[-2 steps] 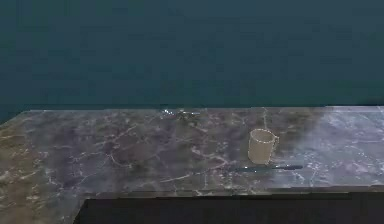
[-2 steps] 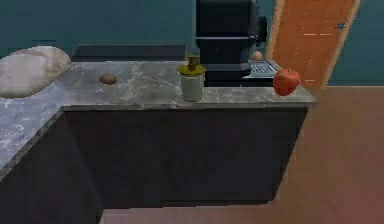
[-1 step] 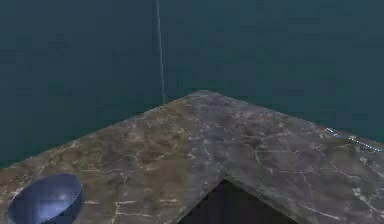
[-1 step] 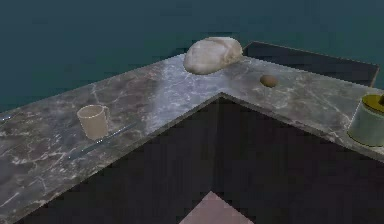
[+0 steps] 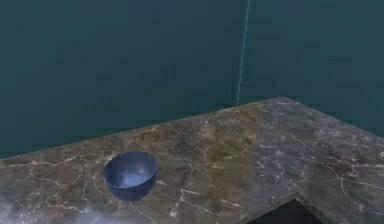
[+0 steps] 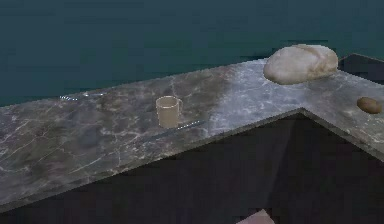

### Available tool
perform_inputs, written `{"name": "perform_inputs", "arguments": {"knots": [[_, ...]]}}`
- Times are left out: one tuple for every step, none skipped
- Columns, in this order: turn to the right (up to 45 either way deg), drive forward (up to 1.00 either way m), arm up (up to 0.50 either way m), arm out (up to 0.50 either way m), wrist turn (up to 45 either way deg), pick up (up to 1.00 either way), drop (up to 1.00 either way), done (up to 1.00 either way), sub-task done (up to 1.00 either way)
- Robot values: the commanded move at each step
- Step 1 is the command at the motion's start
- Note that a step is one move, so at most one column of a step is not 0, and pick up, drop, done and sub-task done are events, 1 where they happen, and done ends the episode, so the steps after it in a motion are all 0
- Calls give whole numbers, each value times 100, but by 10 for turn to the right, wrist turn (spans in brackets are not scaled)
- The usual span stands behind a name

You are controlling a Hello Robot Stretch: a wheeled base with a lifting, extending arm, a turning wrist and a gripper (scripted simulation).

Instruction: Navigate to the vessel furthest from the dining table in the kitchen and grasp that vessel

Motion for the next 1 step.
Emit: {"name": "perform_inputs", "arguments": {"knots": [[0,0,50,0,0,0,0,0,0]]}}
